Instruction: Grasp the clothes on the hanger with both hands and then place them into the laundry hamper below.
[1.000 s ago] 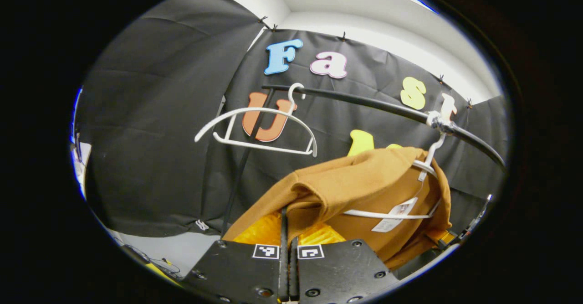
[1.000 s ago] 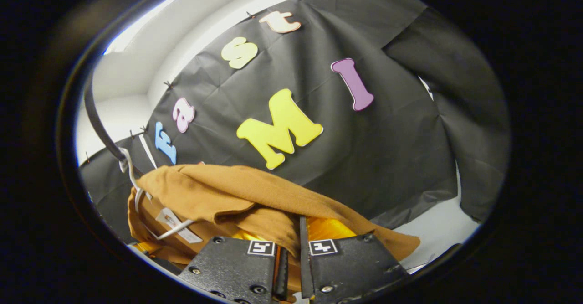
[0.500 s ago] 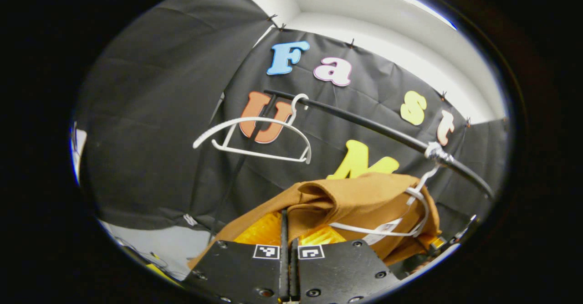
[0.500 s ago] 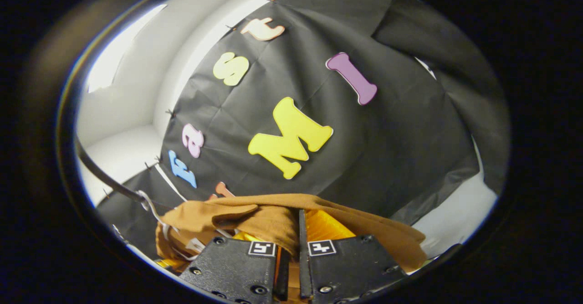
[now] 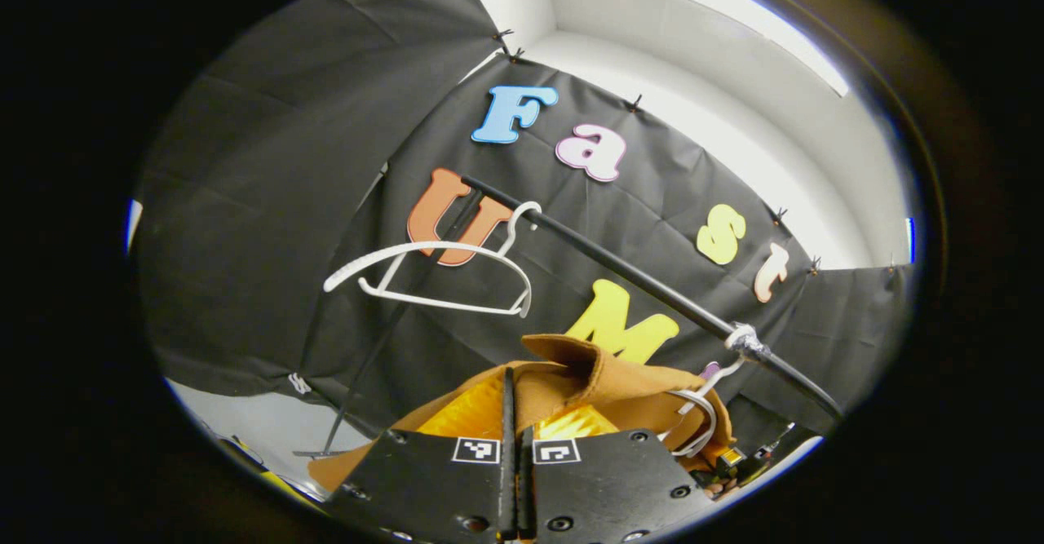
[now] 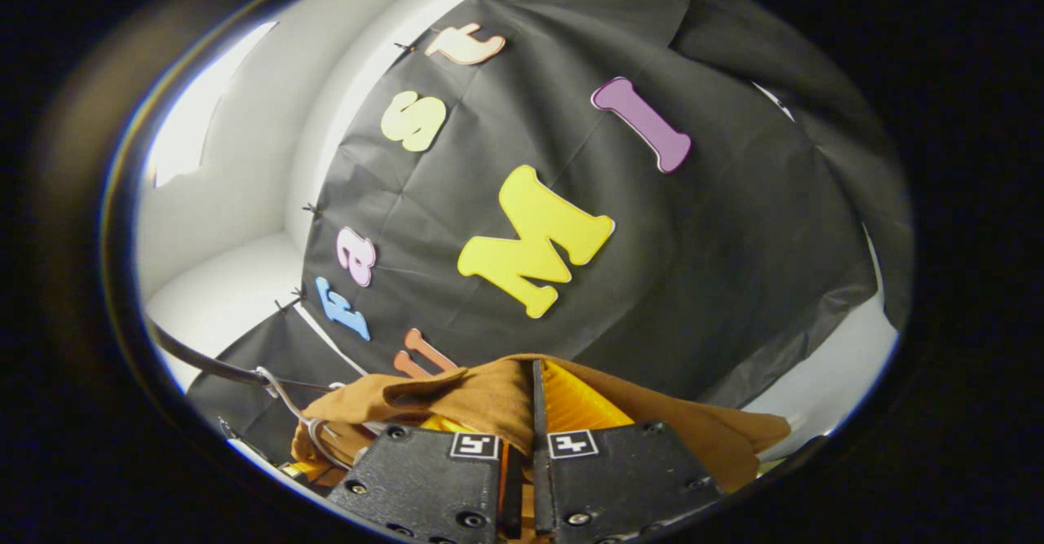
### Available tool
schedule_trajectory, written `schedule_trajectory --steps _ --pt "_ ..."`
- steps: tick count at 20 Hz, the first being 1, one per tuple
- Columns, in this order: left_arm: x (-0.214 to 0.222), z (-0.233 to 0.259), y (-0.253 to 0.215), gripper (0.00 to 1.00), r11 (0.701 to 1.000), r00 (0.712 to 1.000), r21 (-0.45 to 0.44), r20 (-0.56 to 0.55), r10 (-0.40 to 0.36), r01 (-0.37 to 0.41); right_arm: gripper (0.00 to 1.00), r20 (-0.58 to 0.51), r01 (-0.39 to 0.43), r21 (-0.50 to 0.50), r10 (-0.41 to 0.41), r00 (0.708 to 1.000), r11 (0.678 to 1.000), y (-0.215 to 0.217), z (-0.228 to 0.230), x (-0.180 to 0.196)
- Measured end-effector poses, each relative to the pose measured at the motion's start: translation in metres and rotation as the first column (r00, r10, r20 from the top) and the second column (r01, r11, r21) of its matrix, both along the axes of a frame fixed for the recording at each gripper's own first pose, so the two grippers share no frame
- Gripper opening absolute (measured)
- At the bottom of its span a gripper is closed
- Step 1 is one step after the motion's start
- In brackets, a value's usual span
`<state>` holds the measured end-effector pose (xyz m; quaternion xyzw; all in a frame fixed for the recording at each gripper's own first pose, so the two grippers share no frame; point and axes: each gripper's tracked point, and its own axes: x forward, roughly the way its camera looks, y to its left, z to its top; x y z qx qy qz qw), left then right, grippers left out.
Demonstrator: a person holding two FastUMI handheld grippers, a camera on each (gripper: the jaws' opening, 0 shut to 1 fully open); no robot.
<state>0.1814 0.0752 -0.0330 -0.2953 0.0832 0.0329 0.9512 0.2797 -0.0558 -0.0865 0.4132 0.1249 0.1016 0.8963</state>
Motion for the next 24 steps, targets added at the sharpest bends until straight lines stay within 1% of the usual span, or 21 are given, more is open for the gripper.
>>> schedule_trajectory --steps 3,5,9,11,14,18,21,24 --pt "0.006 0.004 0.004 0.01 1.0 1.0 -0.014 0.002 -0.021 0.021 0.09 0.005 -0.039 -0.004 0.039 0.999 0.999 0.004 0.005 0.009" --pt "0.012 0.003 0.014 0.01 1.0 1.0 -0.008 -0.001 -0.029 0.028 0.09 -0.008 -0.054 -0.015 0.054 0.998 0.998 0.008 0.0 0.019" --pt "0.013 -0.001 0.03 0.01 0.999 0.999 -0.023 -0.01 -0.037 0.037 0.08 -0.034 -0.099 0.032 0.1 0.994 0.995 0.016 -0.011 0.028" --pt "0.017 -0.006 0.037 0.01 0.999 0.999 -0.023 -0.017 -0.033 0.033 0.09 -0.048 -0.108 0.034 0.11 0.993 0.994 0.018 -0.019 0.034" --pt "0.016 -0.037 0.046 0.01 0.999 0.997 -0.027 -0.064 -0.034 0.032 0.09 -0.077 -0.131 0.017 0.132 0.988 0.991 0.024 -0.037 0.037" --pt "0.007 -0.086 0.045 0.01 0.997 0.989 -0.075 -0.141 -0.046 0.035 0.09 -0.143 -0.148 -0.025 0.143 0.979 0.989 0.028 -0.074 0.037" --pt "-0.011 -0.117 0.054 0.01 0.997 0.981 -0.063 -0.19 -0.048 0.037 0.09 -0.179 -0.153 -0.048 0.142 0.974 0.987 0.028 -0.095 0.031" --pt "-0.029 -0.137 0.056 0.01 0.997 0.974 -0.076 -0.223 -0.048 0.032 0.09 -0.221 -0.152 -0.082 0.131 0.967 0.985 0.026 -0.119 0.021"
